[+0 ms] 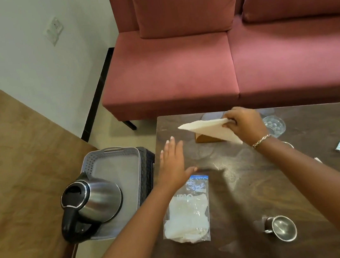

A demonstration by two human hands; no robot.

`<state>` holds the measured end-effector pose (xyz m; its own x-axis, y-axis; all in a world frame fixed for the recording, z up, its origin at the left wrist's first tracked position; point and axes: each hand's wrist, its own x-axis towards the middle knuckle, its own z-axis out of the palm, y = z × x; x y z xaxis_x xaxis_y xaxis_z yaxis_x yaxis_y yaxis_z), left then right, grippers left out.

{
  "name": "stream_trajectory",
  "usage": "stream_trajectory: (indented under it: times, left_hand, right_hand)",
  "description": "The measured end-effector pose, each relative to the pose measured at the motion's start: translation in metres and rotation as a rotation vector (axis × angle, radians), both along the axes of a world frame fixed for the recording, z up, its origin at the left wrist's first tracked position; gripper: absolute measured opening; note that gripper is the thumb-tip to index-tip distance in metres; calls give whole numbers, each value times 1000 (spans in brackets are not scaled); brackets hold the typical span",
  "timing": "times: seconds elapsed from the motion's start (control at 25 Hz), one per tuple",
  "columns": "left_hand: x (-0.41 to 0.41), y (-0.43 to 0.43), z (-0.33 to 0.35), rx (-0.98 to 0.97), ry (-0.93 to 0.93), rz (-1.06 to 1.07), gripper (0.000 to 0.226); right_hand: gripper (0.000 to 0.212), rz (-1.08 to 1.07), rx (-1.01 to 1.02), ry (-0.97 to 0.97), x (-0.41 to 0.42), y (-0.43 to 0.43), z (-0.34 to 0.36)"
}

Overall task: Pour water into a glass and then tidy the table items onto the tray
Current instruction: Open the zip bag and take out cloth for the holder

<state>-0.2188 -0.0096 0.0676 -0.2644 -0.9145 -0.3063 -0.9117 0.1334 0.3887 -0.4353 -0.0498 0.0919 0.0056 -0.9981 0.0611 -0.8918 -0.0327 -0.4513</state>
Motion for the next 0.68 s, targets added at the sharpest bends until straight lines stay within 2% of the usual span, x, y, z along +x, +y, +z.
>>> stream_trajectory:
  times: [0.12,0.28,0.68]
  left_hand:
    - [-5,-25,-17,-41,-193,-204,85]
    - [-14,-53,-41,24,-254,-291,84]
    - [-1,-82,-86,149,-214,-260,81]
  right_hand:
    - [18,-17,33,93,-15,-32,-28]
    - [19,49,128,220,-20,-60,-65]
    - [19,47,260,261,-16,-108,-136]
